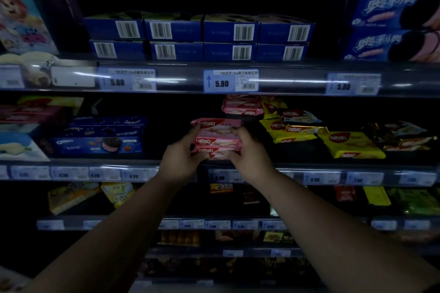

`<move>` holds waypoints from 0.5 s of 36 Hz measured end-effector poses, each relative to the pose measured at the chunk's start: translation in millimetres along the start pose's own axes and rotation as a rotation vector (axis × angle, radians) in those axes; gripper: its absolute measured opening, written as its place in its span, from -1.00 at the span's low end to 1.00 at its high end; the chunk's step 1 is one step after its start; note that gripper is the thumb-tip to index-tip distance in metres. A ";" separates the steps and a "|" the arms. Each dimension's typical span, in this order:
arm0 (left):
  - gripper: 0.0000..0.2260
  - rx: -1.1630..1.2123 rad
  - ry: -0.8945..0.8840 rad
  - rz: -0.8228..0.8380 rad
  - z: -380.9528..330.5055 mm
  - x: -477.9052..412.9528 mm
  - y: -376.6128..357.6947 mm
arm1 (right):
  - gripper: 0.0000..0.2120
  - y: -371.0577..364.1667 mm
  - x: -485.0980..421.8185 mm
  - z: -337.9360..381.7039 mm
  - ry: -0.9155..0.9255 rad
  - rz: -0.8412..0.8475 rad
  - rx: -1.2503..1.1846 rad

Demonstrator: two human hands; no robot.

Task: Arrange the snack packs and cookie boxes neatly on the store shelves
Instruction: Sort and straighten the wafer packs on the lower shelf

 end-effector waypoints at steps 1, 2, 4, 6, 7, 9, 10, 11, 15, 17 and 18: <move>-0.30 -0.021 -0.005 -0.001 0.7 0.2 1.9 | -0.52 -1.6 -0.2 0.9 0.005 -0.001 -0.006; -0.30 -0.038 -0.013 0.003 1.3 0.5 3.0 | -0.52 -2.9 -1.0 1.0 0.008 -0.001 -0.011; -0.28 -0.041 -0.044 0.015 -2.2 0.7 3.5 | -0.50 -2.9 -1.6 1.0 0.016 0.006 -0.024; -0.27 -0.044 -0.110 -0.007 -10.0 0.4 4.7 | -0.45 0.4 0.3 0.4 0.036 0.009 -0.036; -0.28 -0.075 -0.151 -0.040 -15.3 -0.4 6.5 | -0.41 3.9 2.2 0.0 0.054 -0.001 -0.032; -0.28 -0.165 -0.238 -0.111 -26.0 -4.3 8.0 | -0.32 14.7 6.7 -2.7 0.074 -0.036 -0.004; -0.28 -0.188 -0.272 -0.130 -33.3 -6.0 7.2 | -0.29 21.0 8.6 -5.5 0.076 -0.060 0.019; -0.29 -0.192 -0.305 -0.143 -41.9 -7.4 5.2 | -0.27 27.9 10.3 -8.5 0.079 -0.085 0.039; -0.39 -0.174 -0.450 -0.158 -91.2 -8.8 -14.3 | -0.28 57.8 11.8 -27.3 0.068 -0.161 0.091; -0.42 -0.175 -0.506 -0.133 -114.6 -7.4 -31.2 | -0.28 74.0 9.4 -40.6 0.054 -0.194 0.128; -0.44 -0.169 -0.533 -0.117 -124.8 -6.1 -40.5 | -0.29 83.1 8.0 -46.8 0.045 -0.214 0.152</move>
Point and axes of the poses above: each hand's wrist, its own x-axis away from the middle knuckle, its own y-axis out of the back of the hand, z = x × y, the point moved 6 cm from there along -x, towards the middle knuckle, and after that the axes turned 6 degrees about -z, right-handed, at the moved point
